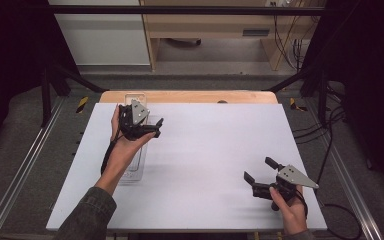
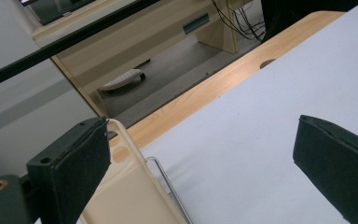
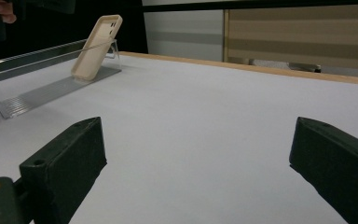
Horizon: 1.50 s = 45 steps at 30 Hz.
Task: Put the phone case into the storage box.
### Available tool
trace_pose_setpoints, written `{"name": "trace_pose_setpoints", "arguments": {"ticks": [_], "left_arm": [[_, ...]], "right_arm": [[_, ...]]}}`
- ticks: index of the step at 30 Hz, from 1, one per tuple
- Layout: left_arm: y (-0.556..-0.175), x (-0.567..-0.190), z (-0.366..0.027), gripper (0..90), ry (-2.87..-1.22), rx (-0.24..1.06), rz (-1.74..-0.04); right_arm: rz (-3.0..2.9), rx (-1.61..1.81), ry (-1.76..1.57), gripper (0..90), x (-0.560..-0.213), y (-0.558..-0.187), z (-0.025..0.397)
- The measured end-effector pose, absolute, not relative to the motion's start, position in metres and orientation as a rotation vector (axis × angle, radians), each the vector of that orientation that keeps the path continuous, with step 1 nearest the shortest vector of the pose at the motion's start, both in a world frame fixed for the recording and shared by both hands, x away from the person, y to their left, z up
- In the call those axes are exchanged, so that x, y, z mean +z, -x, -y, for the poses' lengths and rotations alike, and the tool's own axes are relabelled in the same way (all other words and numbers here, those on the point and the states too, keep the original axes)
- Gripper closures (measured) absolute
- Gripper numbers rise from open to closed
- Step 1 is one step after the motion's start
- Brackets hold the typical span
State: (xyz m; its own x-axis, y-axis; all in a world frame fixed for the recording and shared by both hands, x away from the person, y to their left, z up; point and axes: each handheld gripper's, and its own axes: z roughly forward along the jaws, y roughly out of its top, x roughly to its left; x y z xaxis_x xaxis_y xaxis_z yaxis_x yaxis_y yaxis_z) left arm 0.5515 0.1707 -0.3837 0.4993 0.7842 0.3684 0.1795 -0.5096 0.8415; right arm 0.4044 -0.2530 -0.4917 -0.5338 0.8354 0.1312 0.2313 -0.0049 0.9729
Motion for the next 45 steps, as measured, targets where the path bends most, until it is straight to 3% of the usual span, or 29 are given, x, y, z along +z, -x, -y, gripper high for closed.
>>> {"name": "trace_pose_setpoints", "arguments": {"ticks": [45], "left_arm": [[-0.483,-0.392,-0.137,3.2,-2.116,0.947,-0.678]], "right_arm": [[-1.782,1.571,-1.096,3.4,-0.491,-0.403,0.251]]}}
